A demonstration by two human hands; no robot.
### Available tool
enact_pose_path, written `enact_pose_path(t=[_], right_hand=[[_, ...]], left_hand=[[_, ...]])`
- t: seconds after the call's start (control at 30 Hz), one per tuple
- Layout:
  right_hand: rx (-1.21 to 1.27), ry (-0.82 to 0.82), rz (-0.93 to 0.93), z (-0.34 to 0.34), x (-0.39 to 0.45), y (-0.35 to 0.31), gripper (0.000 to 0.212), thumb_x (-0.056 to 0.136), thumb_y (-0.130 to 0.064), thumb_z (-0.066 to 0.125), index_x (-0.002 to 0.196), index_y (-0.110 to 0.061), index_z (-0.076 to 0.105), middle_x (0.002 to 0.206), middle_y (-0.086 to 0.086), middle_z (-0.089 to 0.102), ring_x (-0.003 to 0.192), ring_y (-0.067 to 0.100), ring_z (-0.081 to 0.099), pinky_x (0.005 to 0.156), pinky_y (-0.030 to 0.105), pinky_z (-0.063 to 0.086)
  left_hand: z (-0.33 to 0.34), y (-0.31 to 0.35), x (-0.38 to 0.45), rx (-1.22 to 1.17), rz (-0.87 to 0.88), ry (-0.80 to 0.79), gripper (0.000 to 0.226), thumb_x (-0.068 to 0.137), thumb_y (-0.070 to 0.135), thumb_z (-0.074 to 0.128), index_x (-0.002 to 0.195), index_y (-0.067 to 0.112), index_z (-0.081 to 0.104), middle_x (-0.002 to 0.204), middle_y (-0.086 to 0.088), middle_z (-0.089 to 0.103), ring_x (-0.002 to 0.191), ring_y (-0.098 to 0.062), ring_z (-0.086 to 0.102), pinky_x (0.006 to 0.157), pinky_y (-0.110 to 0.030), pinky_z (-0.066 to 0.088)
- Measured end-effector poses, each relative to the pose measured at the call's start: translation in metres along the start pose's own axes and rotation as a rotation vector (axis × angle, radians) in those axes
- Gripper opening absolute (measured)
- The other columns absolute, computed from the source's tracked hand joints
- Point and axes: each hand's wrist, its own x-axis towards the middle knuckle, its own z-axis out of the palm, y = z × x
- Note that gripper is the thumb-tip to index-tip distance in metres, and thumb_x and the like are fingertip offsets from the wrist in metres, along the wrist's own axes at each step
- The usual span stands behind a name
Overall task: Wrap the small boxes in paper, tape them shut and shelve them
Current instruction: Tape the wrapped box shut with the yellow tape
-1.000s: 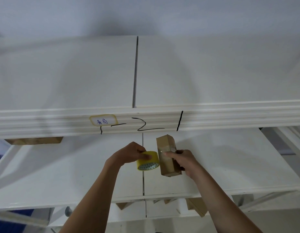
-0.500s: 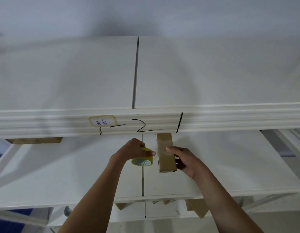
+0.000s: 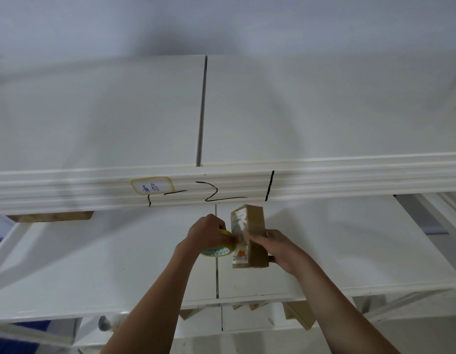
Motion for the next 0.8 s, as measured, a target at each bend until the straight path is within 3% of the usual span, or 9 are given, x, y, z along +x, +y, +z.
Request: enact_pose_path(t=[0.17, 0.27, 0.4, 0.6, 0.73, 0.8], right_hand=[[-0.01, 0.211, -0.016, 0.012, 0.006, 0.002, 0.033, 0.083, -0.024, 0.081, 0.111, -0.019, 0.065, 0.097, -0.003, 0.074, 0.089, 0.014, 0.072, 0.072, 0.027, 0.057], [-0.008, 0.222, 0.02, 0.002, 0.008, 0.005, 0.032, 0.083, -0.016, 0.077, 0.113, -0.013, 0.068, 0.095, 0.002, 0.077, 0.087, 0.018, 0.075, 0.078, 0.034, 0.061], [-0.006, 0.172, 0.022, -0.01, 0.01, 0.008, 0.033, 0.079, -0.013, 0.078, 0.112, -0.011, 0.071, 0.093, 0.005, 0.079, 0.087, 0.022, 0.076, 0.086, 0.044, 0.061], [0.01, 0.117, 0.008, -0.006, 0.011, 0.004, 0.034, 0.081, -0.015, 0.079, 0.113, -0.01, 0.071, 0.095, 0.006, 0.079, 0.089, 0.022, 0.076, 0.082, 0.039, 0.061], [0.077, 0.063, -0.016, -0.016, 0.007, -0.004, 0.036, 0.083, -0.015, 0.079, 0.117, -0.01, 0.069, 0.101, 0.006, 0.078, 0.096, 0.024, 0.075, 0.084, 0.038, 0.06], [0.074, 0.034, -0.04, -0.019, 0.006, -0.01, 0.037, 0.083, -0.014, 0.079, 0.118, -0.011, 0.068, 0.102, 0.006, 0.078, 0.096, 0.023, 0.075, 0.082, 0.037, 0.059]], left_hand=[[0.001, 0.009, 0.004, 0.021, 0.017, 0.014, 0.044, 0.072, 0.057, 0.08, 0.084, 0.016, 0.075, 0.077, 0.003, 0.065, 0.073, -0.014, 0.062, 0.059, -0.023, 0.045], [-0.013, -0.003, 0.002, -0.147, 0.076, -0.137, 0.032, 0.084, 0.046, 0.075, 0.083, 0.015, 0.076, 0.079, -0.007, 0.067, 0.072, -0.013, 0.06, 0.061, -0.022, 0.043], [-0.032, -0.017, -0.008, -0.345, 0.102, -0.272, 0.023, 0.087, 0.039, 0.076, 0.071, 0.023, 0.072, 0.071, 0.004, 0.061, 0.069, -0.008, 0.052, 0.064, -0.023, 0.038], [-0.034, -0.027, -0.003, -0.357, 0.071, -0.216, 0.029, 0.079, 0.042, 0.082, 0.078, 0.014, 0.077, 0.074, 0.0, 0.066, 0.071, -0.011, 0.056, 0.062, -0.023, 0.041], [-0.032, -0.04, 0.003, -0.121, -0.025, 0.036, 0.043, 0.067, 0.062, 0.082, 0.068, 0.02, 0.072, 0.071, 0.002, 0.066, 0.07, -0.013, 0.06, 0.061, -0.025, 0.044], [-0.028, -0.044, 0.003, -0.123, -0.052, 0.061, 0.043, 0.066, 0.063, 0.082, 0.064, 0.023, 0.067, 0.072, 0.003, 0.065, 0.072, -0.014, 0.062, 0.06, -0.025, 0.045]])
